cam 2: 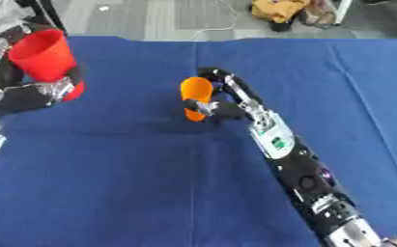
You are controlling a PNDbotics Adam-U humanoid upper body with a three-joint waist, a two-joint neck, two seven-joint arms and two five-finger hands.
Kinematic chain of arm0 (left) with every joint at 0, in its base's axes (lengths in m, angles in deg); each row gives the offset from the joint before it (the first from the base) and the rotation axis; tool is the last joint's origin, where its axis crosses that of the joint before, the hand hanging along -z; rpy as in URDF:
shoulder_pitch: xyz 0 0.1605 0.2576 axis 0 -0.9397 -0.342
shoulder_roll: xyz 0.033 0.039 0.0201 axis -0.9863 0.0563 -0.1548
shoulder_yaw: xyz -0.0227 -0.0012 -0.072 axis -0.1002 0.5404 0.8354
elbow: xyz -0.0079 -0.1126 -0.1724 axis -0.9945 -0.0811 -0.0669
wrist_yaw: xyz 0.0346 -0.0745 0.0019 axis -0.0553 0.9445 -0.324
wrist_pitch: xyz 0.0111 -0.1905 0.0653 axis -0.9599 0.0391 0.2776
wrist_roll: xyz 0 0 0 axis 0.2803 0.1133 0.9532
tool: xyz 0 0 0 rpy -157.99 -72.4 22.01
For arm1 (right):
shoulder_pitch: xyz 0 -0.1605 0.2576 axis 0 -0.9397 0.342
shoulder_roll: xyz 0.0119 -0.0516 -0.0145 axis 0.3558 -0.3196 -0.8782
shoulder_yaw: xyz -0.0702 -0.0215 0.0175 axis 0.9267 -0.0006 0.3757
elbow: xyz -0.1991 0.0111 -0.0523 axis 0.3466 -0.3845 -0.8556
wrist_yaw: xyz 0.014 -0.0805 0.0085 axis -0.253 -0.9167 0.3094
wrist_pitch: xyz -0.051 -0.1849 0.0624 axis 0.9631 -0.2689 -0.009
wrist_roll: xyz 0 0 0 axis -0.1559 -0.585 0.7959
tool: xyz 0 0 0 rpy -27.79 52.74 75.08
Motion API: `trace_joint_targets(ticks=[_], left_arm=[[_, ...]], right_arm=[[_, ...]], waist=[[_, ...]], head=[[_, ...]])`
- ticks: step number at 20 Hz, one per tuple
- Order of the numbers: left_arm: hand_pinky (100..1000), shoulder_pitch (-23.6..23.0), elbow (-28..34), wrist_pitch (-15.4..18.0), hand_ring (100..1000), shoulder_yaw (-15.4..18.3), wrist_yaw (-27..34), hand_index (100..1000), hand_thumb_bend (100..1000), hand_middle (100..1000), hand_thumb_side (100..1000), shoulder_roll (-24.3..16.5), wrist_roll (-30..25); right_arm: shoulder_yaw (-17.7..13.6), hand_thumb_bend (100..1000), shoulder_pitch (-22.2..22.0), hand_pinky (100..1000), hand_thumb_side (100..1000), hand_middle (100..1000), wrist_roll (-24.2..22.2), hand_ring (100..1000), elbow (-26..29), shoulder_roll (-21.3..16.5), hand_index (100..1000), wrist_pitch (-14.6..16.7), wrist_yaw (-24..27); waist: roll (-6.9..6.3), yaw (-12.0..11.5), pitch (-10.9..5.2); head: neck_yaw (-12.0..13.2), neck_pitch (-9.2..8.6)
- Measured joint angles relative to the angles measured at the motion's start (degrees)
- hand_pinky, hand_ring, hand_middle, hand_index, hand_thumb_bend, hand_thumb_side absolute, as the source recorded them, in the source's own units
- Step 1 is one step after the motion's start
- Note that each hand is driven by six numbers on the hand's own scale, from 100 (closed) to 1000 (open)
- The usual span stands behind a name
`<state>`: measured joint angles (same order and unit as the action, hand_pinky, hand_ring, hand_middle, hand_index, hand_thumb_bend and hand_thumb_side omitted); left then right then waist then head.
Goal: Pour the contents of one cup into another cup.
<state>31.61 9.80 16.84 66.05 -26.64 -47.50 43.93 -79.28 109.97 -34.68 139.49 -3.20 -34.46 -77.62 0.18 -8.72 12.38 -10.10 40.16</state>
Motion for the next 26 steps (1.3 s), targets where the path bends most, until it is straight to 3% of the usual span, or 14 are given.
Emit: trace_joint_targets(ticks=[16,26], left_arm=[[148,0.0,0.2,-0.1,304,-0.4,0.0,717,346,428,134,0.5,-0.4],[153,-0.1,0.4,-0.3,305,-0.7,0.0,717,339,429,135,0.9,-0.5]], right_arm=[[-0.1,682,0.7,624,570,770,0.9,803,-2.2,2.1,876,0.2,-1.3],[-1.1,624,1.6,555,485,634,3.7,663,-3.7,3.2,773,-0.2,-1.4]], waist=[[-0.38,-0.3,0.06],[-0.41,-0.4,0.18]], head=[[-0.6,0.00],[-1.1,0.00]])
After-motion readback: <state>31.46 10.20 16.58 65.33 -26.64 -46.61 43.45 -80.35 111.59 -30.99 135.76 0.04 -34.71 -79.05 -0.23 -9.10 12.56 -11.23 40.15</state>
